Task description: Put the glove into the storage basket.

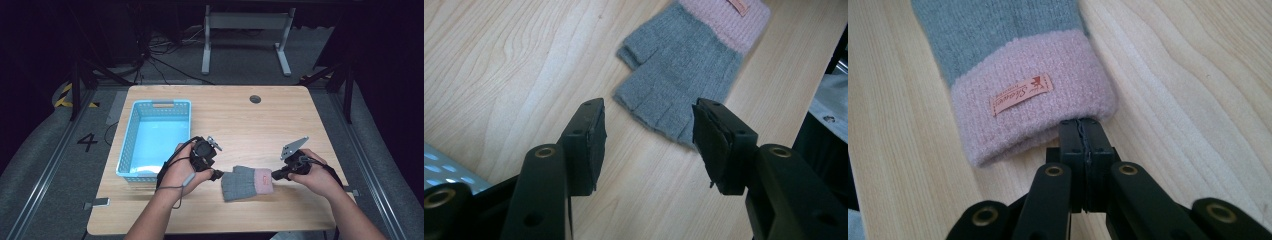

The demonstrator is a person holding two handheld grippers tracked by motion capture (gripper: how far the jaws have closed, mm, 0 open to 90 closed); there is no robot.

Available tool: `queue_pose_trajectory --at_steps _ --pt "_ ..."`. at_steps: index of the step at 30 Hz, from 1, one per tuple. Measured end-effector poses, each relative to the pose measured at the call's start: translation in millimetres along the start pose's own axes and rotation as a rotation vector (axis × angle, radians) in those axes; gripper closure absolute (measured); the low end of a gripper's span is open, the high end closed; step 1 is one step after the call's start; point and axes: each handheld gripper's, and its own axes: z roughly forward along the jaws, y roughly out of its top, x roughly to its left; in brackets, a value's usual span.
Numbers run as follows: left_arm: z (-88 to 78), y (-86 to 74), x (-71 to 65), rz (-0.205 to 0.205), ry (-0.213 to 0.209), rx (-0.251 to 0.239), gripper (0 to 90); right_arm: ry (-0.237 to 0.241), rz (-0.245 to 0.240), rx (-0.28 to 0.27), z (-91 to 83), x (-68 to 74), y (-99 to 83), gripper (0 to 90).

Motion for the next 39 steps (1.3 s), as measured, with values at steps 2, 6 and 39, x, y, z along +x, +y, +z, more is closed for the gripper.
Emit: queue_pose_trajectory --at_steps 2,6,39 --pt "0.7 0.2 0.0 0.003 0.000 0.003 48.1 -0.004 0.001 -0.002 0.6 -0.5 1.6 90.0" --pt "3.1 0.6 -0.3 0.006 0.000 0.006 48.1 -0.007 -0.008 -0.012 1.8 -2.1 4.5 90.0" --pt "77.0 30.1 -22.1 0.082 0.009 0.017 28.1 -0.042 0.067 -0.079 -15.3 -7.7 -10.9 86.5"
